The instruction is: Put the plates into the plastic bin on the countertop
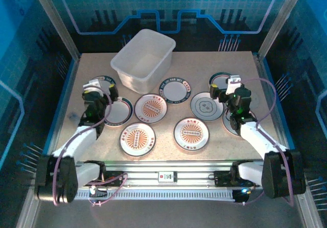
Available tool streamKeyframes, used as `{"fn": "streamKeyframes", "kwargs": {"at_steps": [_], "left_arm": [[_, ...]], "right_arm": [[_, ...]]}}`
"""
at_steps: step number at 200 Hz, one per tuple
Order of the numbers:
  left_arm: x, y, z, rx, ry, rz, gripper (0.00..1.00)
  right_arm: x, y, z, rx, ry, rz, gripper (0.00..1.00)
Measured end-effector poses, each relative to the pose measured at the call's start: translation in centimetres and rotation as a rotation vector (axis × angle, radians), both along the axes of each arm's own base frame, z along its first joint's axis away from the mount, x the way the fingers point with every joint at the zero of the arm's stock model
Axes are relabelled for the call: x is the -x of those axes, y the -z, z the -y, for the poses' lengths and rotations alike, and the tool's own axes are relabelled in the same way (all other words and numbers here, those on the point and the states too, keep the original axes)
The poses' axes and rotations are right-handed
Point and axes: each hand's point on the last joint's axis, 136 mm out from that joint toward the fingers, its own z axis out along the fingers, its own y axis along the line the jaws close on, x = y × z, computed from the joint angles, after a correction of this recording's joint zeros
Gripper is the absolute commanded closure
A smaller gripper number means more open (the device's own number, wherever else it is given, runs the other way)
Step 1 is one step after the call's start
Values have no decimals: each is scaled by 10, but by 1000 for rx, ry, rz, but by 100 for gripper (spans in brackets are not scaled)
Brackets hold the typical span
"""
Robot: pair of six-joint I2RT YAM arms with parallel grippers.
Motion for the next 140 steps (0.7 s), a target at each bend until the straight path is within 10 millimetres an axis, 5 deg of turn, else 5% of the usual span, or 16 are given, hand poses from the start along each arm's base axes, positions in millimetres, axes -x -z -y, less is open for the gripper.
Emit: {"fn": "streamKeyframes", "kwargs": {"at_steps": [25,48,103,140], "left_arm": [[13,-55,3,57,10,77,1],[16,-78,15,105,73,64,1],[-36,-81,39,215,185,-197,1],[-73,-70,39,277,194,-329,1]], "right_arm": [[12,-19,-22,-91,-54,-29,8],[22,-17,-46,-169,-112,-115,10],[37,11,-121,-274,-259,-366,16],[44,41,-152,-322,-271,-510,22]]}}
